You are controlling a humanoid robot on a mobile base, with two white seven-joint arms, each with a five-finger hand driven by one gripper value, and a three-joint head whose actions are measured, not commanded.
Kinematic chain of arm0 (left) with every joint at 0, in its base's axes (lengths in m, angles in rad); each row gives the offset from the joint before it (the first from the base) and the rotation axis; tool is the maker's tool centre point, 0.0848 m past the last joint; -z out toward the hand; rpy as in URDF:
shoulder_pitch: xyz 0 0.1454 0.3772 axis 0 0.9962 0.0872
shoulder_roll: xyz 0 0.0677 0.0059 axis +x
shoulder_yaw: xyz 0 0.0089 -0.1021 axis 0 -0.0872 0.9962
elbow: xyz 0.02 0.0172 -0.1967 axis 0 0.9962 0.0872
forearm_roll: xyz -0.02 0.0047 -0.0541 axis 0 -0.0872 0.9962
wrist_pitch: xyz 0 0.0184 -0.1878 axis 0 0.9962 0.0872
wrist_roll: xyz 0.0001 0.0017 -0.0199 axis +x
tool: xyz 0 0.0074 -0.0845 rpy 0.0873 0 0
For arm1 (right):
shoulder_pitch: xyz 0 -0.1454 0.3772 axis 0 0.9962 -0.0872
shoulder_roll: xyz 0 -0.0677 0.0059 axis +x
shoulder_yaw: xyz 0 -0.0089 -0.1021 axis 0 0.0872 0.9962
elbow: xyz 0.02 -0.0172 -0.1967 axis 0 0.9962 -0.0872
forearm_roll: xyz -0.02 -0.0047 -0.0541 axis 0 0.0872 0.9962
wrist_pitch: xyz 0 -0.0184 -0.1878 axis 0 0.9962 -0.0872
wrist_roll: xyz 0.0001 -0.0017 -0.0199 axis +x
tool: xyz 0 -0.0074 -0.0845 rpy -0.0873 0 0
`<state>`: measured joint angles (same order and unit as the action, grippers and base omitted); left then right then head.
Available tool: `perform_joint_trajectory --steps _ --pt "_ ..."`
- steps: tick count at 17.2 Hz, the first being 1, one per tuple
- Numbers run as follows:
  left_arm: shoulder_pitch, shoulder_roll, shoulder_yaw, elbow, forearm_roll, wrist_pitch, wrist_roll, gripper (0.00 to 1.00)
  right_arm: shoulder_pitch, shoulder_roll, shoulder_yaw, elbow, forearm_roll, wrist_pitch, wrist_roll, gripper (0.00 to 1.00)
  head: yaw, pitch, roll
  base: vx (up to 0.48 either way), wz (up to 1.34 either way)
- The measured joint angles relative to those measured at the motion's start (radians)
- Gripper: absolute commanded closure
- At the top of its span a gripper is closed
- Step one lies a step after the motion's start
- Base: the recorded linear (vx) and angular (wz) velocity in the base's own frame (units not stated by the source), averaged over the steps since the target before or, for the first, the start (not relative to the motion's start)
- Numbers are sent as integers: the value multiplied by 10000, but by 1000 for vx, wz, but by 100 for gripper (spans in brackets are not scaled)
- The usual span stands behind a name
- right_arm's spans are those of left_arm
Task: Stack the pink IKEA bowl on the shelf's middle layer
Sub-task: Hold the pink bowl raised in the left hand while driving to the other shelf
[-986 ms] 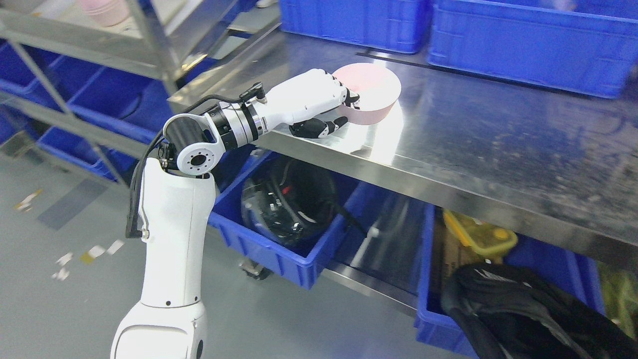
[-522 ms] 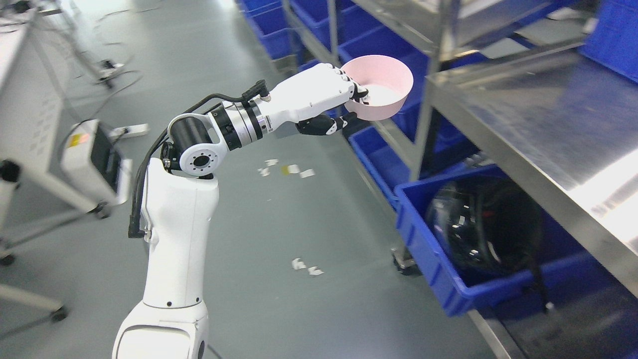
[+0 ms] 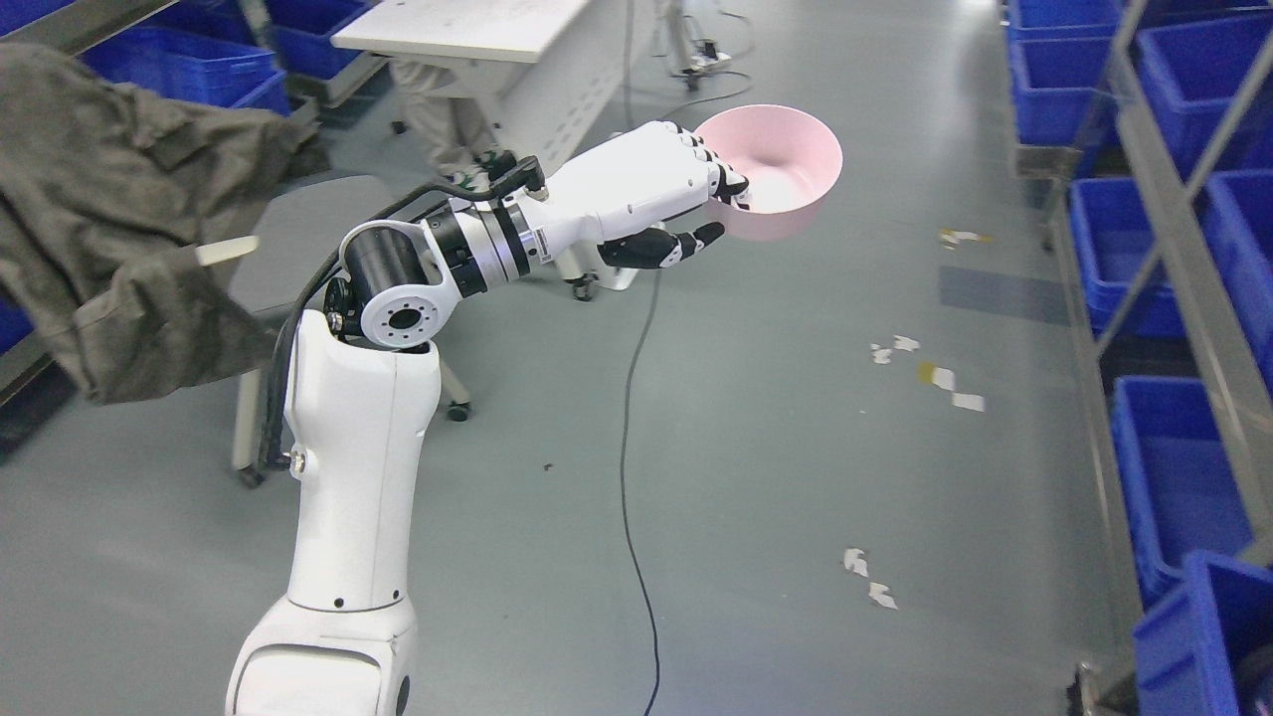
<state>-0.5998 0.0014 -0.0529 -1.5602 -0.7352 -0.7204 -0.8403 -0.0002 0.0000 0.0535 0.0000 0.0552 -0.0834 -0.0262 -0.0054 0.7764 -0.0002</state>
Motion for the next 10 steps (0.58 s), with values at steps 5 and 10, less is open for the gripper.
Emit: perform_joint_trajectory --steps 5,10 --pt "-91 -5 -29 -43 14 -2 67 98 2 0 0 0 0 0 9 0 0 0 0 109 394" --pt "-142 -8 -134 -71 53 -26 216 98 2 0 1 0 0 0 9 0 0 0 0 150 -130"
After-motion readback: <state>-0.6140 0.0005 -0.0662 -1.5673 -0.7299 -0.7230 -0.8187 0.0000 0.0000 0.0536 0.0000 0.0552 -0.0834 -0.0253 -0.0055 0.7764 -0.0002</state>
